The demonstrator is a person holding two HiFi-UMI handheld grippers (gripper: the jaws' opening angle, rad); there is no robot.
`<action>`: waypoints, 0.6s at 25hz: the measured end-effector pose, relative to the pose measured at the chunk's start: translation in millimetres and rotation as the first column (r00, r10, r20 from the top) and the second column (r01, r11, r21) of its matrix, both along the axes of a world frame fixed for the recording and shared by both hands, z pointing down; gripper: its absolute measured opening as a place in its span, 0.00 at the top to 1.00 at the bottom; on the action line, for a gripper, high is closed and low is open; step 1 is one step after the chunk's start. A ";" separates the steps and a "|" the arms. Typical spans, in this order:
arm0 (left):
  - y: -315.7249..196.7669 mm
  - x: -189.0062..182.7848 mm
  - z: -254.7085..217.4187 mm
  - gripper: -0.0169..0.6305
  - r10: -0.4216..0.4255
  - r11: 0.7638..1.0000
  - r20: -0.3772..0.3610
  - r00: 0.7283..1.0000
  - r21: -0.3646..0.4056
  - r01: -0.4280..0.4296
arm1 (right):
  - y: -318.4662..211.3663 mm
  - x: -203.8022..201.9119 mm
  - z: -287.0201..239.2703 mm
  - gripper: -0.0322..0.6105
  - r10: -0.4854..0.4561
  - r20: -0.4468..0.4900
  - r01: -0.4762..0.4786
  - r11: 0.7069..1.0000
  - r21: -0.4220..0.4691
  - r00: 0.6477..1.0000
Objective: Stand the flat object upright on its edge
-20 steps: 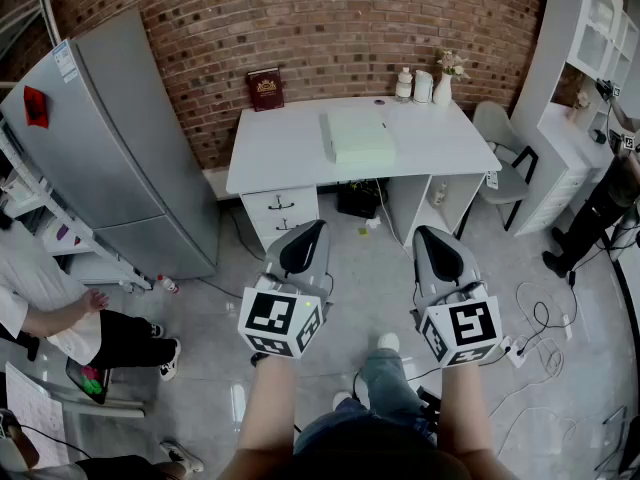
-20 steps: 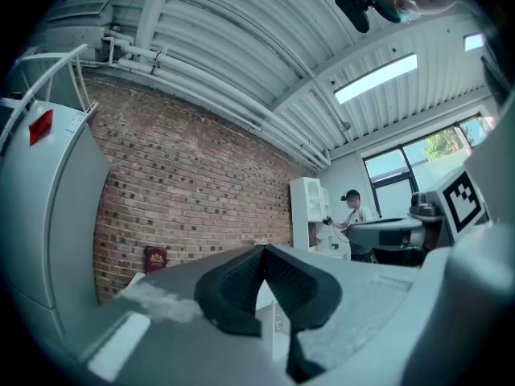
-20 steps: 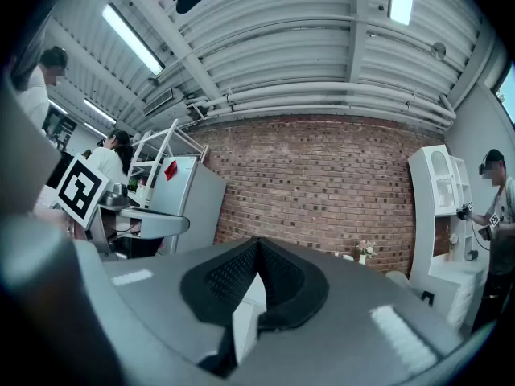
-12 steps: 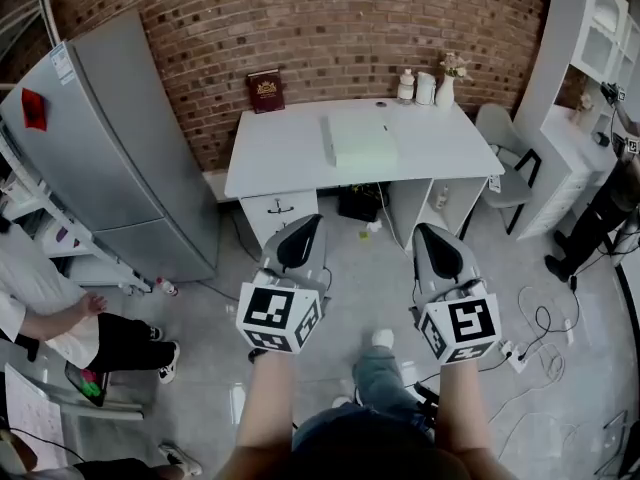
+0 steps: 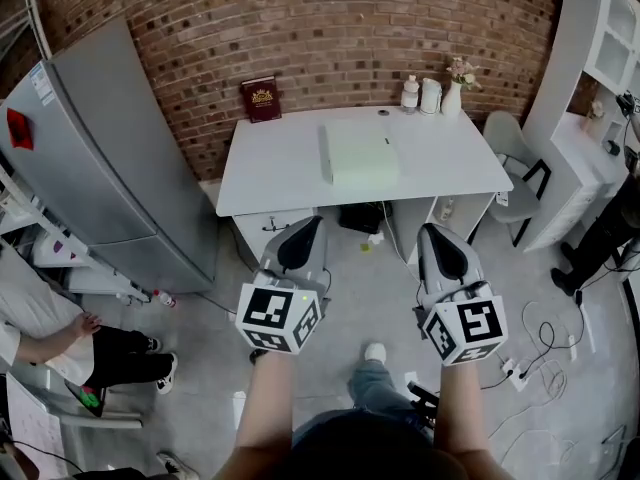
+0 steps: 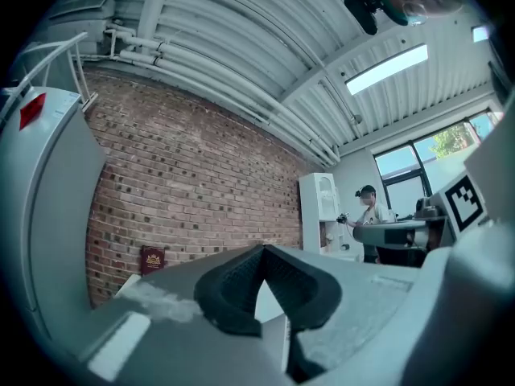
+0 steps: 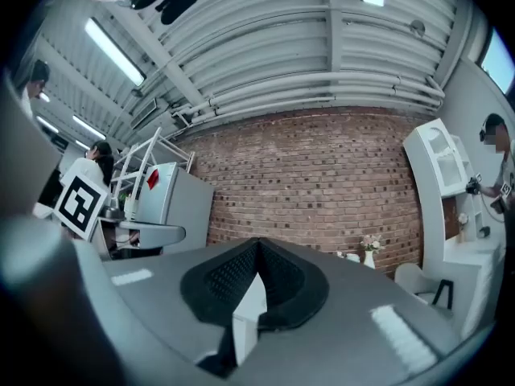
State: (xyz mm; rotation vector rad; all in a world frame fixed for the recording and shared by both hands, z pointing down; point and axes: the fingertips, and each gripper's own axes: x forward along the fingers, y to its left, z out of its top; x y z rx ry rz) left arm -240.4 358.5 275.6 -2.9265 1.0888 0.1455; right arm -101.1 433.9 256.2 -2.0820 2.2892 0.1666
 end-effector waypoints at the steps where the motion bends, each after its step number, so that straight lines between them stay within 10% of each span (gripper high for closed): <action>1: -8.0 5.0 1.6 0.98 -0.003 1.000 0.004 1.000 0.003 0.003 | -8.4 4.8 0.1 0.95 -0.019 0.024 0.018 1.000 0.007 1.000; 15: -135.4 81.7 5.7 0.98 -0.103 0.993 -0.017 0.995 -0.051 0.102 | -145.2 96.9 3.6 0.95 -0.090 0.030 0.091 0.996 -0.022 0.995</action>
